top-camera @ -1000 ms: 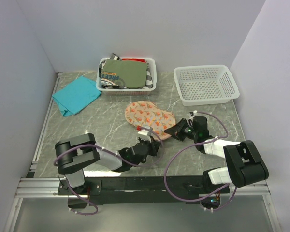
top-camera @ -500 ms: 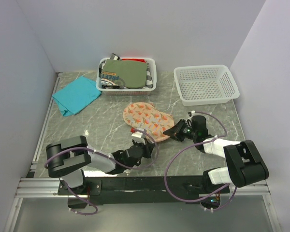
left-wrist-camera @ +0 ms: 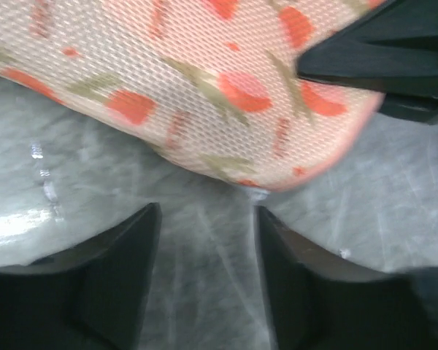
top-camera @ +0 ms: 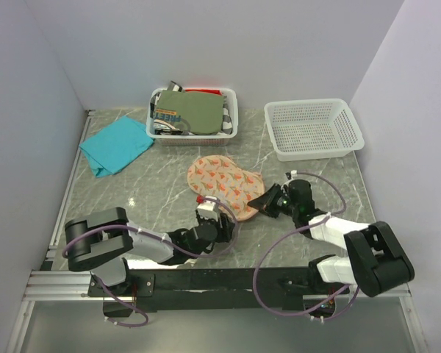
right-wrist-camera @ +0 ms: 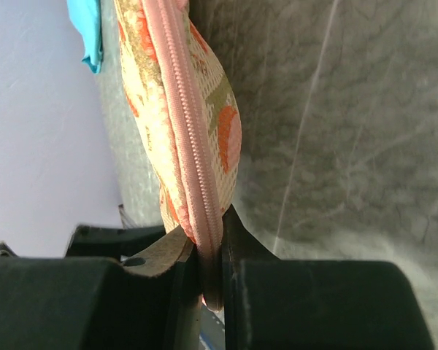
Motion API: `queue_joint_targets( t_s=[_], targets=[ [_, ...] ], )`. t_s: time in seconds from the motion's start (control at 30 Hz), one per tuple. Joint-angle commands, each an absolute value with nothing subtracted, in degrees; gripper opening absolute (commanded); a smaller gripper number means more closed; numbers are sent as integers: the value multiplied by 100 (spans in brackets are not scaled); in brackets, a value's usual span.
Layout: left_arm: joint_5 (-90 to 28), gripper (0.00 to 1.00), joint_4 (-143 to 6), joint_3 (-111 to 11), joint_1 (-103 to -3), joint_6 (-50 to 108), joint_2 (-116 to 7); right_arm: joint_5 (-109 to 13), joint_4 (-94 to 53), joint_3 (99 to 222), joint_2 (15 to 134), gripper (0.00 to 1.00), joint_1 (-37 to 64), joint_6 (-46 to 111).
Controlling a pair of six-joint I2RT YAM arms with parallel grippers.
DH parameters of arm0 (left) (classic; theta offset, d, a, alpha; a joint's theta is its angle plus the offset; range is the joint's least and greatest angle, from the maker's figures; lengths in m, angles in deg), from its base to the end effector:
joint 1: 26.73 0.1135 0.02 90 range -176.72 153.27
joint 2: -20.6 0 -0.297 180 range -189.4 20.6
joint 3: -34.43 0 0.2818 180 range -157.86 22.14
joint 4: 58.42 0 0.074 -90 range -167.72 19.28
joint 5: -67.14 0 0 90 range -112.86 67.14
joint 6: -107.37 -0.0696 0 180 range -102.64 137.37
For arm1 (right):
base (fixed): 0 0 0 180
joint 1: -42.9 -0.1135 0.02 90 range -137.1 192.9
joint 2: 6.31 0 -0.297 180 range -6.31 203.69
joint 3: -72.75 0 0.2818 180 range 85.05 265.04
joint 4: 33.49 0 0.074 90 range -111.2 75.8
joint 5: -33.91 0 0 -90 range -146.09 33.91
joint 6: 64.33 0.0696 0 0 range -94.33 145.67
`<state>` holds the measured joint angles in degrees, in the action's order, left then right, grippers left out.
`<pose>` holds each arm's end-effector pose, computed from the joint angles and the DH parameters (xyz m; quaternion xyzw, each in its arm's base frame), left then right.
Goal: Place the bra in the laundry bag and zip it closed
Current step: Zip the zipper on the laundry bag.
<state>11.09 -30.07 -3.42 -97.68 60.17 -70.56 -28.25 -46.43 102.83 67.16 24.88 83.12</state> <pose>0.1392 -0.2839 0.1289 0.0439 0.8204 -0.2961 0.4871 0.2345 0.1105 0.1359 0.1717 0.8334 0.4601 0.2534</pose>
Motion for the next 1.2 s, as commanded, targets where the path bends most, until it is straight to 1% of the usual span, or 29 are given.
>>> queue_joint_targets(
  t_s=[0.0,0.03,0.1,0.2,0.37,0.43,0.47,0.5,0.57,0.6,0.67,0.7,0.73,0.8,0.87,0.9,0.93,1.0,1.03,1.1,1.17],
  targets=[
    [1510,76,-3843,-625,-9756,6209,-6362,-3498,-4810,9982,6252,10,2348,8430],
    [1763,82,-4098,-642,-9748,6306,-6247,-3551,-4731,9955,6146,10,2348,8430],
    [2010,85,-4634,-608,-9739,6455,-6010,-3631,-4634,9929,6040,10,2339,8395],
    [2310,96,-4970,-407,-9625,6544,-5317,-3728,-4485,9858,5882,10,2295,8368],
    [2161,96,-5103,-81,-9168,6492,-4682,-3772,-4379,9709,5724,12,1954,8403],
    [2126,96,-5129,-36,-9098,6457,-4620,-3780,-4370,9621,5732,16,1813,8455],
    [2109,96,-5147,-54,-9045,6448,-4637,-3789,-4379,9586,5732,18,1760,8473],
    [2082,96,-5190,-115,-9018,6447,-4716,-3781,-4405,9533,5741,26,1603,8508],
    [2073,96,-5243,-185,-8983,6456,-4821,-3789,-4405,9472,5759,37,1444,8587],
    [2073,96,-5270,-255,-8974,6491,-4926,-3824,-4388,9454,5750,52,1234,8614],
    [2038,96,-5279,-317,-8931,6552,-5015,-3921,-4116,9480,5645,62,978,8614],
    [2021,96,-5305,-370,-8904,6570,-5085,-4121,-3967,9541,5592,70,873,8597],
    [2012,97,-5331,-396,-8895,6588,-5103,-4236,-3565,9576,5418,74,689,8570],
    [2029,96,-5427,-449,-8851,6641,-5138,-4517,-3168,9603,4936,78,608,8509],
    [2047,96,-5489,-449,-8799,6719,-5112,-5096,-2351,9664,4469,80,608,8404],
    [2038,96,-5507,-414,-8772,6737,-5086,-5334,-2035,9752,3945,81,599,8360],
    [2030,96,-5525,-388,-8746,6755,-5060,-5936,-1406,9805,3687,82,608,8281],
    [1942,96,-5481,-274,-8676,6808,-5024,-6563,-935,9893,3003,83,625,8236],
    [1915,96,-5394,-230,-8649,6808,-5015,-7036,-585,9911,2808,85,643,8219],
    [1889,96,-5401,-177,-8605,6956,-5033,-7208,-529,9955,2482,85,827,8035],
    [1810,97,-5341,-168,-8561,6923,-5085,-7086,-678,10086,2515,83,1142,7789]
  ],
)
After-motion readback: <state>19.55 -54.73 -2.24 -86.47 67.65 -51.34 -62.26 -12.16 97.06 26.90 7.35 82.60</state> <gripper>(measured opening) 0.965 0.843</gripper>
